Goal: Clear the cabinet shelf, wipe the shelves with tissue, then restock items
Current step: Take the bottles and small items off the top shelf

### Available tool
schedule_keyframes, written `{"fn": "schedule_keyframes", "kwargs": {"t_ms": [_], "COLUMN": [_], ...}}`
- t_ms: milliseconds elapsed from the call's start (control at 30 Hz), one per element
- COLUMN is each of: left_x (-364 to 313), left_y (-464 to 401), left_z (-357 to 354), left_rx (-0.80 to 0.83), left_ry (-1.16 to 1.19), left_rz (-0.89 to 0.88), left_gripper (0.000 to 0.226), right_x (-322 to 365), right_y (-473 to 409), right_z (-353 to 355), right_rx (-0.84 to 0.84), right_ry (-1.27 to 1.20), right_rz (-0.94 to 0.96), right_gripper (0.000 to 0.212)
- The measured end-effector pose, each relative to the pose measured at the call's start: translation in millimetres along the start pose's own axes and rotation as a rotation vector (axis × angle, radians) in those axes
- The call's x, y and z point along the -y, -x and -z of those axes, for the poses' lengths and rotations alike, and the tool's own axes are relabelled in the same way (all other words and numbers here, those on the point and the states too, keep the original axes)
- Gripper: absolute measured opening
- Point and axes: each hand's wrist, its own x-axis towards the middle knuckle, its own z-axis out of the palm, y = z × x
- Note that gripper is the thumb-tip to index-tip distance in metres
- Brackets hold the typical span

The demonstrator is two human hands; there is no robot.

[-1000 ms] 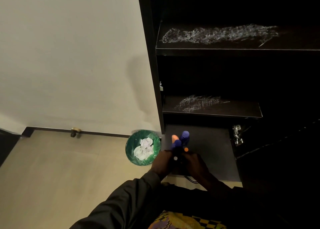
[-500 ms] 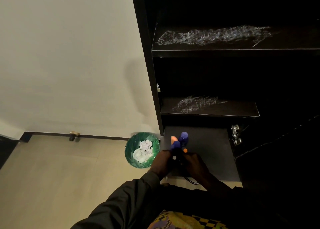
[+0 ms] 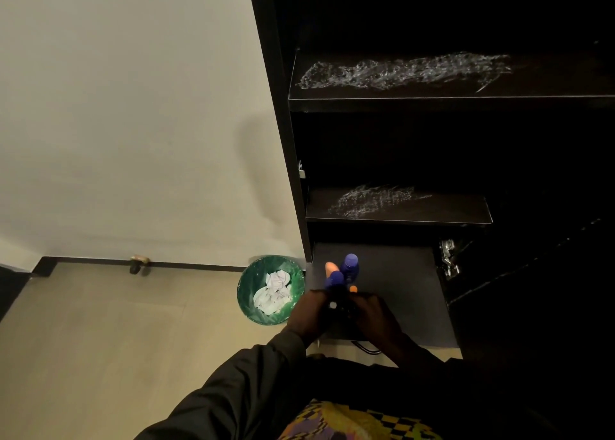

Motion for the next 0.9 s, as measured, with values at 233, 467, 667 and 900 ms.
{"fn": "schedule_keyframes", "kwargs": {"t_ms": [233,467,667,900], "left_x": [-6.8,-18.7,-29.3,-47.5], "left_y": [1.6,6.3,15.4,19.6], "left_z": [5.1,15.6,24.9,36.0], "left_rx": [-0.02,-0.051,-0.064,-0.25], "left_ry": [-0.09,-0.182,-0.176,-0.028], "left_rz": [-0.055,-0.117,-0.103,-0.135], "left_gripper": [0.025,0.022,0.017,0.024], "right_x": [2.1,7.5,15.6,38.9], "right_y": [2.4,10.3,19.8,33.6], "right_z": [5.8,12.5,19.6,52.3], "right_rx": [-0.032,-0.069,-0.182,-0.406], "right_ry": [0.073,0.11,0.062,-0.16], "right_rz": [0.009,0.024,0.071,0.088], "right_gripper": [0.021,0.023,0.028,0.021]}}
